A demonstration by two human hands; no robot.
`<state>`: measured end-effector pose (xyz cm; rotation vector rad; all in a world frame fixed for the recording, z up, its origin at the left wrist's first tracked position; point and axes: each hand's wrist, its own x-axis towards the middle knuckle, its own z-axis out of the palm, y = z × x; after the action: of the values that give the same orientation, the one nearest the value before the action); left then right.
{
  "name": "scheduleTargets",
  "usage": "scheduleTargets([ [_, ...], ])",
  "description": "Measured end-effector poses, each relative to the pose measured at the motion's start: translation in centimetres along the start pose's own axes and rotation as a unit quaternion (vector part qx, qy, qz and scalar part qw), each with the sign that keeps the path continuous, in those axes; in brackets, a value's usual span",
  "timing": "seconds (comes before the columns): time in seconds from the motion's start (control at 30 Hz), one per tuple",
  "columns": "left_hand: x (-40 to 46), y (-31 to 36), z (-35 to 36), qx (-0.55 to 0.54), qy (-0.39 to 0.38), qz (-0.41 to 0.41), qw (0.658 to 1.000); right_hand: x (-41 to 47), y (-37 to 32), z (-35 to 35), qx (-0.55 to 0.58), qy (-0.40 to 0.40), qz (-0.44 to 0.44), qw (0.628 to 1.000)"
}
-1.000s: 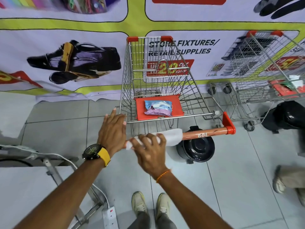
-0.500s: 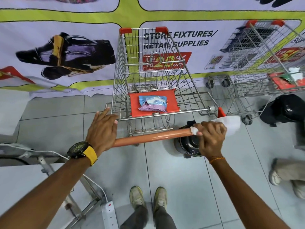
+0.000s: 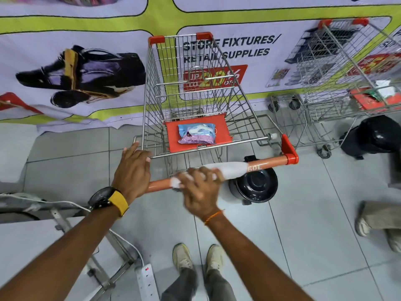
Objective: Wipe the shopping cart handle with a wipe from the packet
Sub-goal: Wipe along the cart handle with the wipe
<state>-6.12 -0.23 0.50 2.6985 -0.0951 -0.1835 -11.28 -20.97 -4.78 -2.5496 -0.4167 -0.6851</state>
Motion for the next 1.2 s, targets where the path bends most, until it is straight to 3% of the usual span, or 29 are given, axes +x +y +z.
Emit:
scheduleTargets([
  [0.1,0.0,-0.2,-0.2,0.001,-0.008,0.004,1.000,0.0,-4.6,2.4,0.007,-0.009,-0.020,1.000],
  [0.2,-0.2,-1.0,-0.5,0.003,-0.012,0.012,1.000,-0.2,-4.8,2.6,-0.007,-0.004,-0.038,0.999],
  [0.27,-0.4,-1.5,-0.7,0.002,-0.015,0.014,1.000,-0.3,-2.5,1.2,-0.009,-0.011,-0.050,0.999],
  [0.5,-0.4,-1.1,-0.9,0.003,-0.023,0.018,1.000,-0.3,11.8,-7.0,-0.040,0.002,0.036,0.999],
  [0.63,-0.1,-0.1,-0.5,-0.002,-0.022,0.008,1.000,0.2,15.2,-8.9,-0.041,0.036,0.083,0.995],
  [0.77,-0.1,0.0,-0.2,0.001,-0.010,0.000,1.000,-0.1,12.7,-7.5,-0.037,0.052,0.105,0.992],
  [1.07,-0.3,0.2,-0.3,-0.015,0.002,-0.004,1.000,-0.2,-3.6,-0.2,0.030,-0.085,-0.029,0.996],
  [1.2,-0.3,-0.5,-0.6,-0.013,-0.003,-0.001,1.000,-0.3,-1.3,-1.5,0.016,-0.107,-0.052,0.993],
])
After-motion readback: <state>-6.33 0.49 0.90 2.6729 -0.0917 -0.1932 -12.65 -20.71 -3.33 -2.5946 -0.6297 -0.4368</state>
